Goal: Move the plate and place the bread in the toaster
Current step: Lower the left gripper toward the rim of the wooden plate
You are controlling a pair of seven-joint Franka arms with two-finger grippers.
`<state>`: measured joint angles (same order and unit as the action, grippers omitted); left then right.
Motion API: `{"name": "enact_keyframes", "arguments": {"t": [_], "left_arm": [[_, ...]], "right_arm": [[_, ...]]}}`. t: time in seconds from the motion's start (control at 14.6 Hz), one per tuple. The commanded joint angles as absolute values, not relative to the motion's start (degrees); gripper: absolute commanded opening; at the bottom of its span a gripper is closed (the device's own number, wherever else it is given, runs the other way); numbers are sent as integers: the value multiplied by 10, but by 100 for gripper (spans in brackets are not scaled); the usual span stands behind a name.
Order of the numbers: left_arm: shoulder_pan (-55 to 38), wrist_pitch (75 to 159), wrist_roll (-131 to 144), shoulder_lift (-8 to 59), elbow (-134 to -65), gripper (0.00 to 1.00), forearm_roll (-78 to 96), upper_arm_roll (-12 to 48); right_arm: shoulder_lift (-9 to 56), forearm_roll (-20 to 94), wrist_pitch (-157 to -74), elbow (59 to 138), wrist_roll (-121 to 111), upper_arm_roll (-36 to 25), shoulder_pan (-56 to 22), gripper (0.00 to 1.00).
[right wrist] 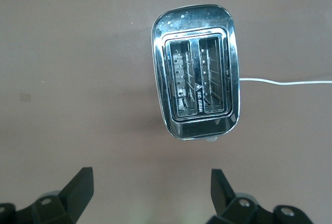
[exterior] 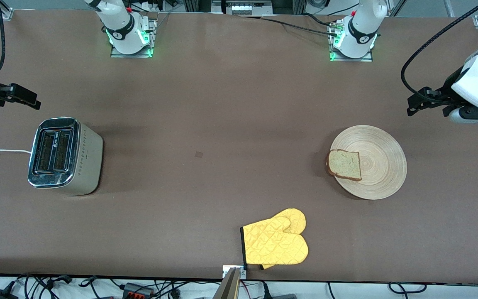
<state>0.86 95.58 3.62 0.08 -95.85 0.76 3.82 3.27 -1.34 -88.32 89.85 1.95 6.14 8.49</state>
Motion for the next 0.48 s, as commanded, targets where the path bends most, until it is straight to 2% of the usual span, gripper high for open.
{"name": "enact_keyframes", "arguments": {"t": [0.0,0.21,0.41], "left_arm": [[5,930,37,16,-959,100,10,33],[6,862,40,28,-938,100,15,33],[19,848,34,75,-880,100,16,32]], "right_arm": [[35,-15,-872,888,13,64,89,100],[35,-15,-871,888,13,64,89,100],[34,-14,-869,888,13,64,89,100]]}}
